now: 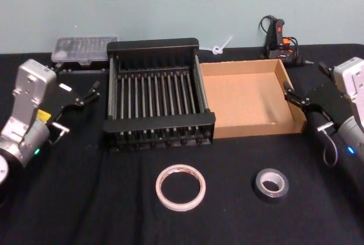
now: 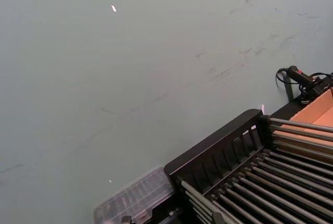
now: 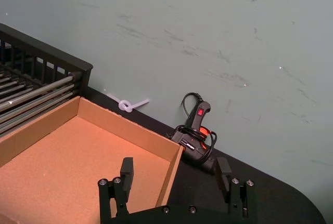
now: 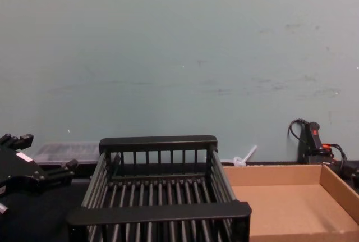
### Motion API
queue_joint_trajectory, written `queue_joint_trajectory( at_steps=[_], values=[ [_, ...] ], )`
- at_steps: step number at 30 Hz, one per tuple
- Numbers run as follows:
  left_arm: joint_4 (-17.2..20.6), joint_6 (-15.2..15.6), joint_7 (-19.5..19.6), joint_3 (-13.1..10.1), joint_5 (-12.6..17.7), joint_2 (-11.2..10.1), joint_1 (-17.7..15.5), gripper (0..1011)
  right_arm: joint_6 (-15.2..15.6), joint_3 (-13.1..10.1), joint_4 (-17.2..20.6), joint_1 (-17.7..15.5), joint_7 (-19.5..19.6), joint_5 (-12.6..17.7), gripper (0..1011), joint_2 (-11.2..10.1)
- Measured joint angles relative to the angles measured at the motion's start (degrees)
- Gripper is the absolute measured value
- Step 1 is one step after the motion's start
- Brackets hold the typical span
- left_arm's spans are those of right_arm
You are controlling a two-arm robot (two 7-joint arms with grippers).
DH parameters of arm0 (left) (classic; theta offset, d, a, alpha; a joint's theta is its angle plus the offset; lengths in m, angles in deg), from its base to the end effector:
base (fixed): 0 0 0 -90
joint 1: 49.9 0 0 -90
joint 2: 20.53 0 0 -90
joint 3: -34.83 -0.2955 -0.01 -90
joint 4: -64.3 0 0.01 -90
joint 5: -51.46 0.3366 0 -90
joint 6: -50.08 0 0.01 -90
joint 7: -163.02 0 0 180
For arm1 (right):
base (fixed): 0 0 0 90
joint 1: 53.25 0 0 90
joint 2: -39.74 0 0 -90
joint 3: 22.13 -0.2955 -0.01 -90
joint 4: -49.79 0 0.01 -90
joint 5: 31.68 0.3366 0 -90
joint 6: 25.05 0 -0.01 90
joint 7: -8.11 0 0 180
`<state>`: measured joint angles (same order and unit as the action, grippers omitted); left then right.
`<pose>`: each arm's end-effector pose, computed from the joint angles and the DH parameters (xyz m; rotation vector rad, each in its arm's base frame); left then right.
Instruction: Pick up the white tape and place it into the black box , Pick up the silver tape and place it into the brown box.
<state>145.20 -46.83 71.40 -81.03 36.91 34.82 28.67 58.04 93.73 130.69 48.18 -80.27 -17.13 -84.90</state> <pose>0.3853 0.0785 -0.3120 0.3045 -0.2851 1.2480 0.3853 -0.0784 -0.3120 -0.3043 -0.2850 -1.2480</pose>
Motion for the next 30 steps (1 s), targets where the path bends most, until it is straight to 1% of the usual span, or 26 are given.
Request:
queue_joint_trajectory(
  at_steps=[7,16,22,25,26,30],
  values=[
    [0.0,0.0,0.0,0.0,0.0,0.0,0.0,1001,-0.28,-1.17,0.1,-0.39,-0.96,0.39,1000,0.49],
    [0.0,0.0,0.0,0.0,0.0,0.0,0.0,1001,-0.12,-2.99,2.37,-2.13,-3.55,2.31,1000,0.84],
    [0.0,0.0,0.0,0.0,0.0,0.0,0.0,1001,0.82,-4.71,5.53,-4.73,-5.07,4.97,1000,1.09],
    [0.0,0.0,0.0,0.0,0.0,0.0,0.0,1001,1.63,-5.7,8.1,-6.85,-5.91,6.42,1000,1.05],
    [0.0,0.0,0.0,0.0,0.0,0.0,0.0,1001,1.63,-5.7,8.1,-6.85,-5.91,6.42,1000,1.05],
    [0.0,0.0,0.0,0.0,0.0,0.0,0.0,1001,2.85,-6.74,11.24,-9.64,-6.46,7.83,1000,0.88]
  ],
)
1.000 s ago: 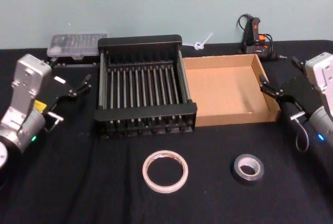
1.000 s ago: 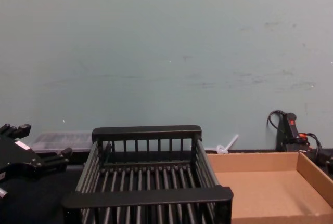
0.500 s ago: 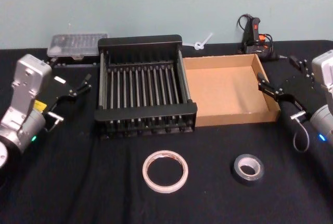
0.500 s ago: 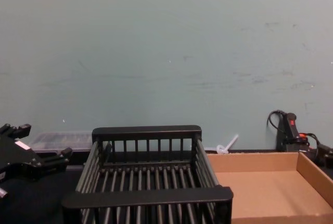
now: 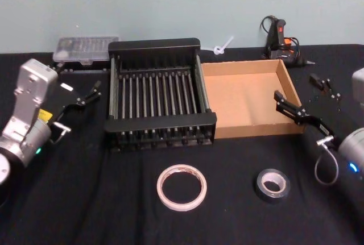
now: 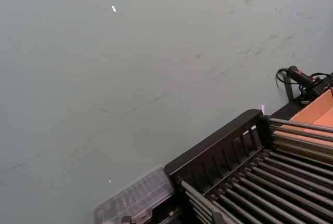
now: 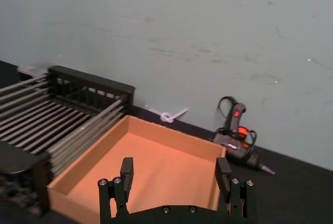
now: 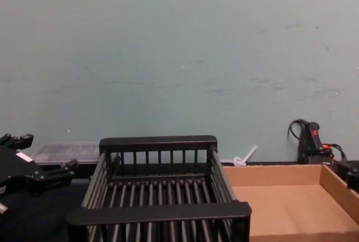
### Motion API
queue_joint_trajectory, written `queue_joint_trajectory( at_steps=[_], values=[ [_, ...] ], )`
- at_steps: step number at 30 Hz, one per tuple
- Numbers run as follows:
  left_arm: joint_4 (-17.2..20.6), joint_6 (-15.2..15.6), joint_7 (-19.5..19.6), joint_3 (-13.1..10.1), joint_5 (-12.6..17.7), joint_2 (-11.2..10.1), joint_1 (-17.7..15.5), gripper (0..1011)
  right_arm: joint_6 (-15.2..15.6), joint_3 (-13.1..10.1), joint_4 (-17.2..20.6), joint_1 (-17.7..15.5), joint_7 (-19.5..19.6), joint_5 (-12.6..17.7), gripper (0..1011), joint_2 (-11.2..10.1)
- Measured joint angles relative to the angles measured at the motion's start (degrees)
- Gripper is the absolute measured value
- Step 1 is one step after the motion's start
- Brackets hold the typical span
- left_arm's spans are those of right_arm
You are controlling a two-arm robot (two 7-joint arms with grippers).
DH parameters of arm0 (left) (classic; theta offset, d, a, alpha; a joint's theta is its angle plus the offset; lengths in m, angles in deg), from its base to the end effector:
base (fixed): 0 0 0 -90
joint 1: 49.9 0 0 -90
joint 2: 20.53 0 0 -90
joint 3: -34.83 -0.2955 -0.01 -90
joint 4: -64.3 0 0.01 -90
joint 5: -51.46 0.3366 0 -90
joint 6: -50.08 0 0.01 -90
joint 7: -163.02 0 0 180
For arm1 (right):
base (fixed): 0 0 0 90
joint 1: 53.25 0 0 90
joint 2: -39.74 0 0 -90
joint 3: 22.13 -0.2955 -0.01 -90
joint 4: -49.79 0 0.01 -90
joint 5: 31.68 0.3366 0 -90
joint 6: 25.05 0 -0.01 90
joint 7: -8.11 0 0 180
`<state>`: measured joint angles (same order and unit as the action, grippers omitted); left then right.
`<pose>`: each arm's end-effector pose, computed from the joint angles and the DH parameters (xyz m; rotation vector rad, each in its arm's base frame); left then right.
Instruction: Pick up the white tape and place it into the black box , Pick up the silver tape and place it into the brown box.
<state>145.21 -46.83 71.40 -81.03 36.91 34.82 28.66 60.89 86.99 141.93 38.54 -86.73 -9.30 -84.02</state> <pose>0.3853 0.0785 -0.3119 0.3042 -0.2853 1.2480 0.3465 -0.0653 -0.2968 -0.1599 -0.1131 -1.1661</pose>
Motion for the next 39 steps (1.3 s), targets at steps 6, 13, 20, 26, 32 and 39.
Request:
queue_joint_trajectory(
  at_steps=[6,13,20,26,32,39],
  values=[
    [0.0,0.0,0.0,0.0,0.0,0.0,0.0,1001,2.04,-1.26,3.92,-3.89,-0.67,1.4,1000,-0.54],
    [0.0,0.0,0.0,0.0,0.0,0.0,0.0,1001,4.26,-2.52,7.8,-8.19,-1.19,2.74,1000,-1.19],
    [0.0,0.0,0.0,0.0,0.0,0.0,0.0,1001,6.19,-3.75,10.89,-12.77,-1.74,3.57,1000,-1.46],
    [0.0,0.0,0.0,0.0,0.0,0.0,0.0,1001,8.21,-3.95,12.0,-15.25,-2.49,3.59,1000,-1.72],
    [0.0,0.0,0.0,0.0,0.0,0.0,0.0,1001,10.92,-4.35,12.67,-16.66,-3.52,3.59,1000,-2.15],
    [0.0,0.0,0.0,0.0,0.0,0.0,0.0,1001,15.38,-4.85,13.2,-17.06,-4.44,3.57,1000,-2.78]
  ],
)
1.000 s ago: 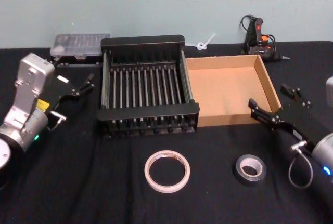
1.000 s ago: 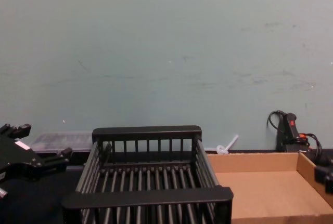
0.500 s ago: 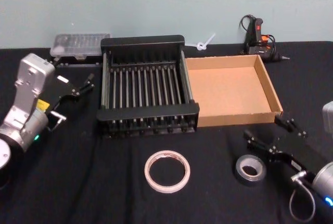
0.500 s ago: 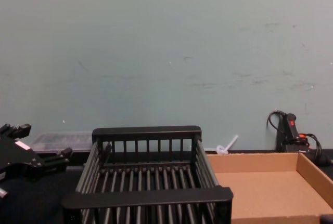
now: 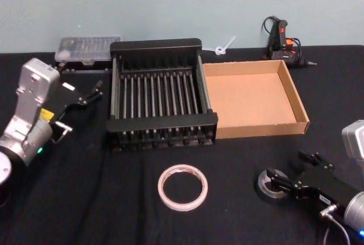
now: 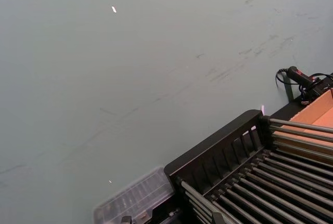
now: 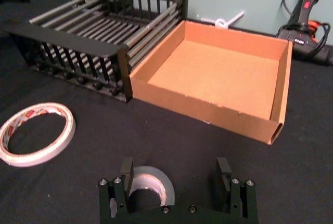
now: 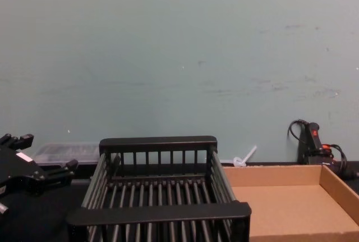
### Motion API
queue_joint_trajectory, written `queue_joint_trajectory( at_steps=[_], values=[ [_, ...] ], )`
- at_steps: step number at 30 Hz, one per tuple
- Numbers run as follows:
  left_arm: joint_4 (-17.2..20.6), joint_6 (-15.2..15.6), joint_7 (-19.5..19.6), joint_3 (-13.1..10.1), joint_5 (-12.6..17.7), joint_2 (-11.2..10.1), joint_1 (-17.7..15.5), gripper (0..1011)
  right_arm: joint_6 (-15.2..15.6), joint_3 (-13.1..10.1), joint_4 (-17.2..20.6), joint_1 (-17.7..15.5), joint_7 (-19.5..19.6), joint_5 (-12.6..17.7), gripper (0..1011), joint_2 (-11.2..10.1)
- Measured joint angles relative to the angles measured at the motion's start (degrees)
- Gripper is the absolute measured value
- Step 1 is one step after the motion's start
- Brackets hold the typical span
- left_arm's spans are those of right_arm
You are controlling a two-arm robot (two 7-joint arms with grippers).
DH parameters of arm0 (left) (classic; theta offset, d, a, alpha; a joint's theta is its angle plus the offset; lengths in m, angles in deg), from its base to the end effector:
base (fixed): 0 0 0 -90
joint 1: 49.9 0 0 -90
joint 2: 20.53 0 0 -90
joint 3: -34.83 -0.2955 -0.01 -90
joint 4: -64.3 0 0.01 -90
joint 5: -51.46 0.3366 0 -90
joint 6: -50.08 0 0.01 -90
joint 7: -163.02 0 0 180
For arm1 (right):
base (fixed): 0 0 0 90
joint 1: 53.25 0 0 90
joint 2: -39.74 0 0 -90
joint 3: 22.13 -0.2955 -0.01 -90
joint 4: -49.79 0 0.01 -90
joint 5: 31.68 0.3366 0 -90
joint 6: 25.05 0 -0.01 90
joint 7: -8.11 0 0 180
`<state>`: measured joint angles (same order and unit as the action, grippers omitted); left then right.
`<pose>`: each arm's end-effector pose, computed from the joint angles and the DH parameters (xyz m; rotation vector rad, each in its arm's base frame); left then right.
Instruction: Pick up the white tape and place it into the black box , Pick up the silver tape and place it into the brown box.
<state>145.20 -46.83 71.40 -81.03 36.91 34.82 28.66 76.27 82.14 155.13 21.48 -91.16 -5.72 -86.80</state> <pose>0.3853 0.0785 -0.3120 0.3043 -0.2852 1.2480 0.2653 -0.0587 -0.3050 -0.3515 0.1919 -1.0344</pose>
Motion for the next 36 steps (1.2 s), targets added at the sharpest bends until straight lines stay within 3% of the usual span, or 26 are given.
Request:
queue_joint_trajectory(
  at_steps=[17,36],
  values=[
    [0.0,0.0,0.0,0.0,0.0,0.0,0.0,1001,6.06,-0.82,0.19,0.5,-2.08,-1.99,1000,0.18],
    [0.0,0.0,0.0,0.0,0.0,0.0,0.0,1001,7.68,-1.93,-0.31,0.75,-3.13,-4.51,1000,2.04]
  ],
)
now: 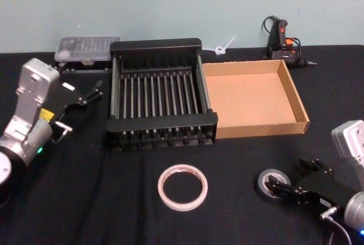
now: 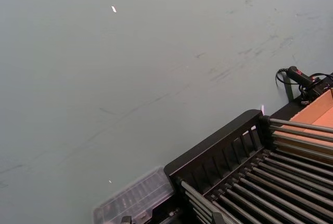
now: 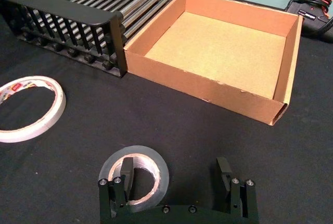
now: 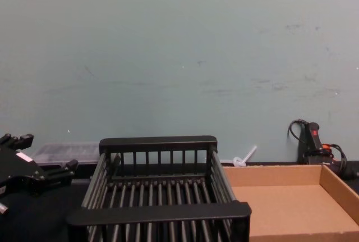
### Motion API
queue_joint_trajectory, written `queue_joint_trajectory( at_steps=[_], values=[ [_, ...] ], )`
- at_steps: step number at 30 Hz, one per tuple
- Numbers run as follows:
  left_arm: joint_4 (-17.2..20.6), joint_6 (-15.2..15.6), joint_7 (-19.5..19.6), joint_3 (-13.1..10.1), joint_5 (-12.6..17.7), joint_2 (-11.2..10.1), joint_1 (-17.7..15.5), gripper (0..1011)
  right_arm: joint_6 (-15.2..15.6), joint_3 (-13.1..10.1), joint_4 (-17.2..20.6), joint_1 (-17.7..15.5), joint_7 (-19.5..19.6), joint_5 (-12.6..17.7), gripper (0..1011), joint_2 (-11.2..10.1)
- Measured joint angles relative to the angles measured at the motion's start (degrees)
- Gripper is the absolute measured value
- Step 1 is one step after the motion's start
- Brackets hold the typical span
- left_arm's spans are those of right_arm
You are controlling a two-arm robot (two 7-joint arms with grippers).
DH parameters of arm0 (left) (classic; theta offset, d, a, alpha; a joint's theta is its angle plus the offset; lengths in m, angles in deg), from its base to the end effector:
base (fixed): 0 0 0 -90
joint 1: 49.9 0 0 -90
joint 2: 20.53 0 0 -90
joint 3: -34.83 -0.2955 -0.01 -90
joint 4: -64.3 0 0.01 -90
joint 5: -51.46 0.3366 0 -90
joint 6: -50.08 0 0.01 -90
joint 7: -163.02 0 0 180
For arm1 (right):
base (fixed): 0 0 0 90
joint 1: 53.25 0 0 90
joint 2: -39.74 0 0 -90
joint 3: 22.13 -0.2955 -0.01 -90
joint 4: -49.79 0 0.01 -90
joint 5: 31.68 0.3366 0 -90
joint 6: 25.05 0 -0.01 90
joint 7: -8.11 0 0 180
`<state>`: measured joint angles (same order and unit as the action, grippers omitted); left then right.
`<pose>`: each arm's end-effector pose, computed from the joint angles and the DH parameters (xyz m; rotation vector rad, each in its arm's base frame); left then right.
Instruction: Pick up the white tape and place it into the black box , Pick up the silver tape and place it into the brown box.
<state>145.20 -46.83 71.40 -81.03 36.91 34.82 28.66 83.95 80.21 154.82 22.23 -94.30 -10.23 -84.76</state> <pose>0.3853 0.0785 -0.3120 0.3043 -0.2852 1.2480 0.2726 -0.0615 -0.3006 -0.4636 0.2258 -1.0192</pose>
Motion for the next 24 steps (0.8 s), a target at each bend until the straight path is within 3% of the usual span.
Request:
queue_joint_trajectory(
  at_steps=[17,24],
  values=[
    [0.0,0.0,0.0,0.0,0.0,0.0,0.0,1001,0.63,-0.17,-1.99,1.35,-1.24,-3.06,1000,2.15],
    [0.0,0.0,0.0,0.0,0.0,0.0,0.0,1001,0.65,-0.17,-1.98,1.31,-1.24,-2.98,1000,2.09]
  ],
)
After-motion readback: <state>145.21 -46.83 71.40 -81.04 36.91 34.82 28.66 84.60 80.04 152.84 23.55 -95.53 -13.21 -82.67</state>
